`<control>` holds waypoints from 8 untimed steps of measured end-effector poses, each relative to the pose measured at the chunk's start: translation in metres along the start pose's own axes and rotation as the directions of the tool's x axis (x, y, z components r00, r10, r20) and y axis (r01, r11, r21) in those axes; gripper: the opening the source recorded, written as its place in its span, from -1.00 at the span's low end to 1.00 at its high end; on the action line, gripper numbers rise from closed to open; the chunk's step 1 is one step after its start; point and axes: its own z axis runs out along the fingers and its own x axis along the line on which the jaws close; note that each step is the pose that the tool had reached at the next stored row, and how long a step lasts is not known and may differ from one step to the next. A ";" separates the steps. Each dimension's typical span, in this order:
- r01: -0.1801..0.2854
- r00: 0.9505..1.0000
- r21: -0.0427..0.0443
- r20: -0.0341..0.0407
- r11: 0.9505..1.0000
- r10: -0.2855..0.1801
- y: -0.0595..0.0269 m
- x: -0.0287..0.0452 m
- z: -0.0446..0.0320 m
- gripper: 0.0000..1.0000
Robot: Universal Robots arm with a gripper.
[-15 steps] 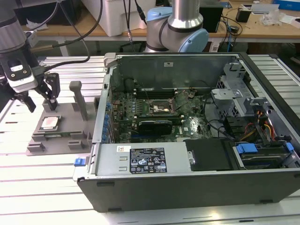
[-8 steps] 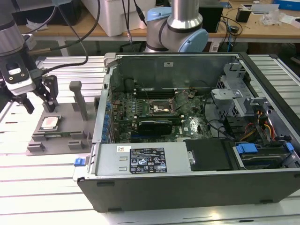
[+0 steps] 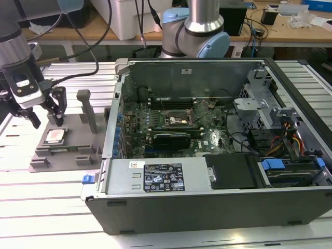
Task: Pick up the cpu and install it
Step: 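Pick up the cpu and move it towards the insertion slot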
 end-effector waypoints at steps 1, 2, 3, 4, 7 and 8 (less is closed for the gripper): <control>0.009 1.000 0.000 0.000 1.000 -0.009 0.0003 0.0004 0.0003 0.20; 0.017 1.000 -0.002 0.001 1.000 -0.017 0.0008 0.0029 0.0012 0.20; 0.018 1.000 -0.003 0.001 1.000 -0.018 0.0009 0.0041 0.0016 0.20; 0.018 1.000 -0.004 0.001 1.000 -0.018 0.0010 0.0047 0.0018 0.20; 0.017 1.000 -0.012 0.001 1.000 -0.017 0.0011 0.0049 0.0020 0.20; 0.016 1.000 -0.013 -0.003 1.000 -0.016 0.0011 0.0048 0.0022 0.20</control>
